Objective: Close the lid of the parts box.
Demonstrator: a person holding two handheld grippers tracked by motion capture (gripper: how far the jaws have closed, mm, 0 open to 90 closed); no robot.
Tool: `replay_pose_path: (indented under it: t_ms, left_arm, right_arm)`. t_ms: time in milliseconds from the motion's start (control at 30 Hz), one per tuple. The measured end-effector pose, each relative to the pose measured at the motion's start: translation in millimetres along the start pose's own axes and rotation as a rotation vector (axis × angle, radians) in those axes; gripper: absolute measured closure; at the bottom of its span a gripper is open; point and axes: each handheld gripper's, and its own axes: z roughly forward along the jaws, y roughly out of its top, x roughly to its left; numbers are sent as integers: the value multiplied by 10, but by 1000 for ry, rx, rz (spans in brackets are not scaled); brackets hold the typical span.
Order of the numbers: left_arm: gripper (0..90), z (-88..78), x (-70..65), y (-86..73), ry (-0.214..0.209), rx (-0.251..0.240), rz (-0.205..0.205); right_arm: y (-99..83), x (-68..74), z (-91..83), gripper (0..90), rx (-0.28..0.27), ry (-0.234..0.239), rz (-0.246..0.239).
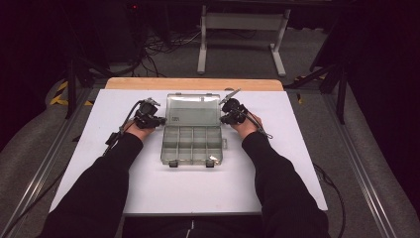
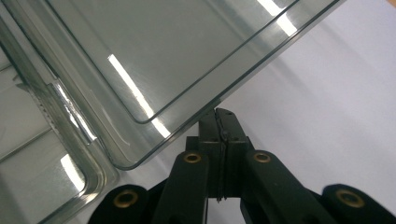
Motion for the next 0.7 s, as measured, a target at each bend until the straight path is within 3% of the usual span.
replay_pose_path:
  t_ms: [700]
  left_arm:
    - [897,-67,-36,46,37,-40,-7]
  right_arm:
    - [36,-39,-108,900,-64,-22,9]
